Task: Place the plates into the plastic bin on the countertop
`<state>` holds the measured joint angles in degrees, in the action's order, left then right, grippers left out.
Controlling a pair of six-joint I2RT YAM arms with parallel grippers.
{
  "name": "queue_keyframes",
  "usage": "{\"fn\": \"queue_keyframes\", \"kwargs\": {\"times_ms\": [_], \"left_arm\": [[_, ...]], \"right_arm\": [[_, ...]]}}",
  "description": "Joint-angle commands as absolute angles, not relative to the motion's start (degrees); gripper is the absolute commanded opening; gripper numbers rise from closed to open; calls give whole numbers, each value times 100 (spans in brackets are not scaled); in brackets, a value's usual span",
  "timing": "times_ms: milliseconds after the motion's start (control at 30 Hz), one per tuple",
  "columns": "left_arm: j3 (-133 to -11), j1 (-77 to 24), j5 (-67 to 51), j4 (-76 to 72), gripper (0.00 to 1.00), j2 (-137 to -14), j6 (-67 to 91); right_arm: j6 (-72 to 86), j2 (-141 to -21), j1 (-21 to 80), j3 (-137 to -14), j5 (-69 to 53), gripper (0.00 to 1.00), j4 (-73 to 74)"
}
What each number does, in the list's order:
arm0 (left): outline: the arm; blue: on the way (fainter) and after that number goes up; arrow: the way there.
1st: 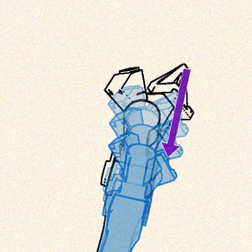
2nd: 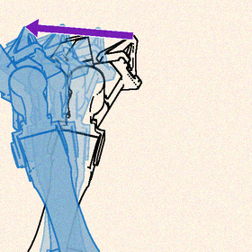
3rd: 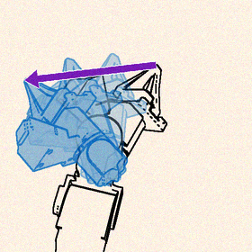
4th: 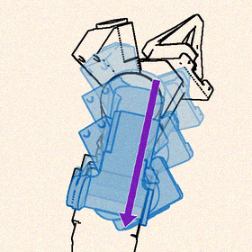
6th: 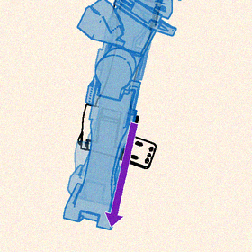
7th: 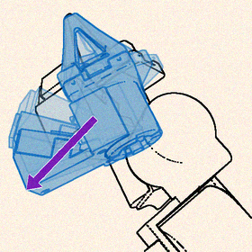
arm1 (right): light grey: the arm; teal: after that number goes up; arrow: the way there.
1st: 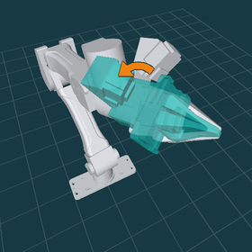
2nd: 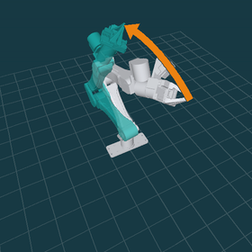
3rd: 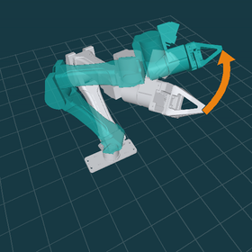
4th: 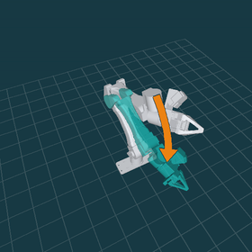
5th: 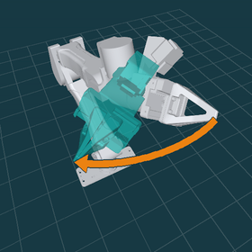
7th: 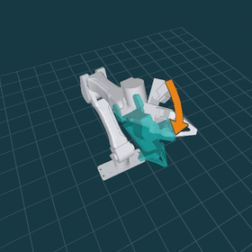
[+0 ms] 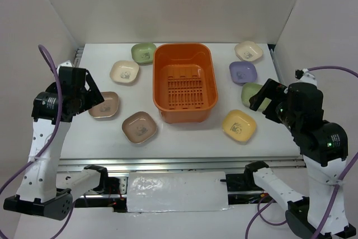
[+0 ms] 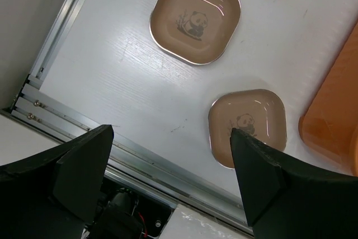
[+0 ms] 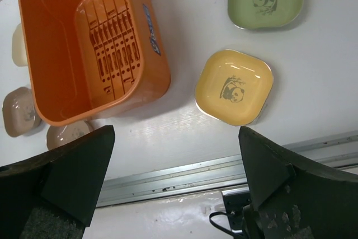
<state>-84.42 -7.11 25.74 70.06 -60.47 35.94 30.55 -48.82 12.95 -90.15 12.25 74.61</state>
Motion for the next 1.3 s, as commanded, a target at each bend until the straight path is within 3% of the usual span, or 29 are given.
{"fn": "queue_keyframes", "kwargs": {"times_ms": [0,167,533,733,1167,1233,1267], "left_arm": [[-8552,-607,2707,7013,99,-6038,3428],[-8420,-528,2435,6935,99,-5968,3428],[-8095,-457,1758,6891,99,-6074,2884],[-7884,-545,1627,6803,99,-6064,2848],[-8121,-545,1328,6601,99,-6433,2786],[-8130,-536,1283,6574,99,-6460,2786],[-8130,-545,1222,6557,99,-6486,2769]], "right_arm": [[3120,-4825,1257,-9150,1581,100,7383],[3541,-4720,1117,-8597,1810,100,7304],[3823,-4693,-650,-4818,282,100,5347],[3928,-5948,-1125,-5177,26,100,5274],[4868,-6688,-906,-3938,439,96,4422],[4930,-6872,-861,-3798,501,94,4298],[4965,-6943,-835,-3745,501,87,4150]]}}
